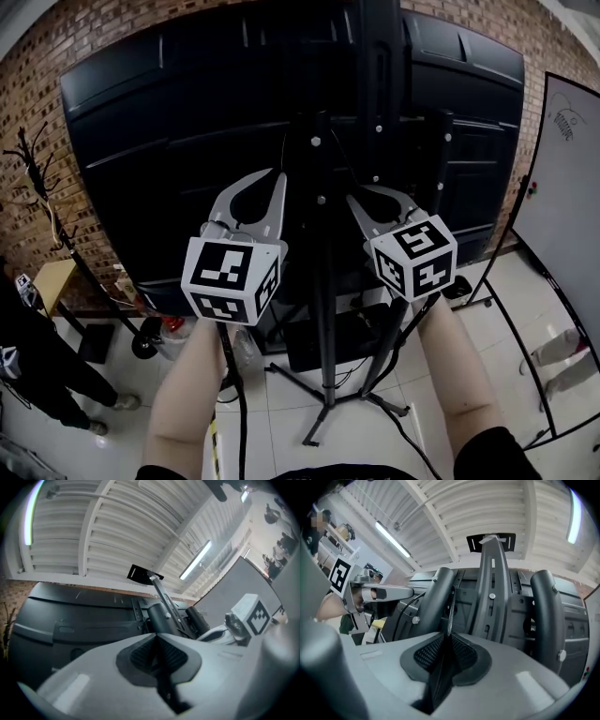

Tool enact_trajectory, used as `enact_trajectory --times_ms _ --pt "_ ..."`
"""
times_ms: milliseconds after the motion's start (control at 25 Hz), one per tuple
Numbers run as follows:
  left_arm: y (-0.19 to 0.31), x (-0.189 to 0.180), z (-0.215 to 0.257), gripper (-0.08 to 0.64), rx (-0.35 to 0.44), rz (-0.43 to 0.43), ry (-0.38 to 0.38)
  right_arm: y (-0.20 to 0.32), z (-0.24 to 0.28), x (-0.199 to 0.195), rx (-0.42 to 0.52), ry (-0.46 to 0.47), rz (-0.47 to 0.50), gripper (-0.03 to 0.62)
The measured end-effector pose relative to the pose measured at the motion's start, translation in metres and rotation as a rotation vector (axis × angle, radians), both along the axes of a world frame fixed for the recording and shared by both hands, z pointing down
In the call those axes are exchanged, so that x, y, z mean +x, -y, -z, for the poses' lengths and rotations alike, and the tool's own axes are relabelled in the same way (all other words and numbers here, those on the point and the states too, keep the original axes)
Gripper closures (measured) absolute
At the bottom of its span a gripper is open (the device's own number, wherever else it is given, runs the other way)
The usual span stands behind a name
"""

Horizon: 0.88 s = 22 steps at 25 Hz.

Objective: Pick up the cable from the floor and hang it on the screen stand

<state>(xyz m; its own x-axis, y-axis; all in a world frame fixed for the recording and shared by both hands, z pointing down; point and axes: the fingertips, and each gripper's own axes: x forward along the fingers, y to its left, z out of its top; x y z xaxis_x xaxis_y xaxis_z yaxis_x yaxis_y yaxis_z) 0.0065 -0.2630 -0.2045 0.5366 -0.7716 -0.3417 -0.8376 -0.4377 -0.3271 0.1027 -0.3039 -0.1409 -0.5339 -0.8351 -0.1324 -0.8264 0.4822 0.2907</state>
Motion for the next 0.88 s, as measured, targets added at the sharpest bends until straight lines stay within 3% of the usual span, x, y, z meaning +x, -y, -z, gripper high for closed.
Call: enact_trajectory --times_ms 120,320,720,880 --pt "-0.008 -0.003 -0.003 0.555 0.000 -0.004 -0.002 -0.004 -0.001 0.002 0.067 -0.015 -0.043 0.530" --pt "-0.015 -0.014 -0.007 0.555 0.001 0.014 -0.015 -0.009 -0.018 0.006 0.058 -0.011 -0.083 0.525" --pt "-0.021 -0.025 -0.058 0.555 -0.116 0.016 -0.071 -0.046 -0.047 0.008 0.055 0.034 -0.075 0.543" --pt "-0.026 -0.028 -0.088 0.555 -0.166 0.015 -0.091 -0.079 -0.050 0.002 0.101 0.088 -0.064 0.561"
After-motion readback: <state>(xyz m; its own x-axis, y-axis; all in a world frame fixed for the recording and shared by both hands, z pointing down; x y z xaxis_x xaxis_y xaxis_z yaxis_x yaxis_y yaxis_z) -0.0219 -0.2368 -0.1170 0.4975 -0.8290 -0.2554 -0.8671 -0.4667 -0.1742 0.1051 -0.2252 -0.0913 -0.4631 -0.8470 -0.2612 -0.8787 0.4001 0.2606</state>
